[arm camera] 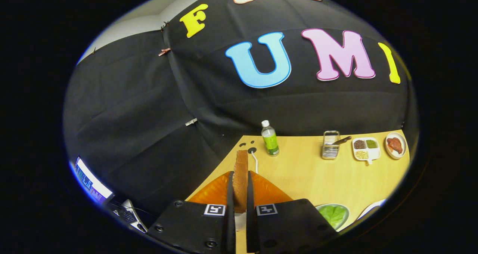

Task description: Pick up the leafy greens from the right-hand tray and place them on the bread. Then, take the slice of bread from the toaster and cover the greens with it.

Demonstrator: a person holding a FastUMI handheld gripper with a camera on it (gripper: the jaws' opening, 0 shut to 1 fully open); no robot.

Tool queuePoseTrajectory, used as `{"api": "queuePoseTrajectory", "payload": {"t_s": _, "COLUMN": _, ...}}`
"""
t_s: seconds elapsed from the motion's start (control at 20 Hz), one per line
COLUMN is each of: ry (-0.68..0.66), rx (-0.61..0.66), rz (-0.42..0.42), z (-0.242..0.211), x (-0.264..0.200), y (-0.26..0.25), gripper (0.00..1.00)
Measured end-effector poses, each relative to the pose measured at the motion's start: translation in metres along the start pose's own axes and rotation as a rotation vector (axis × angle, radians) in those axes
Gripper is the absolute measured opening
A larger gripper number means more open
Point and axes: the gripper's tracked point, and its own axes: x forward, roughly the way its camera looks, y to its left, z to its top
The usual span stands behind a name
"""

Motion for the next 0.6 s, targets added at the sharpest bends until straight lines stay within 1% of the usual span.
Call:
{"api": "queuePoseTrajectory", "payload": {"t_s": 0.15, "ry": -0.007, "rx": 0.013, "rz": -0.073, "z": -0.007, "x": -0.026, "y": -0.047, "gripper": 0.16}}
{"api": "queuePoseTrajectory", "payload": {"t_s": 0.35, "ry": 0.01, "rx": 0.051, "rz": -0.196, "z": -0.04, "x": -0.049, "y": -0.117, "gripper": 0.15}}
{"api": "queuePoseTrajectory", "payload": {"t_s": 0.45, "ry": 0.033, "rx": 0.103, "rz": -0.238, "z": -0.065, "x": -0.054, "y": -0.141, "gripper": 0.16}}
{"api": "queuePoseTrajectory", "payload": {"t_s": 0.6, "ry": 0.054, "rx": 0.216, "rz": -0.273, "z": -0.107, "x": -0.05, "y": -0.164, "gripper": 0.15}}
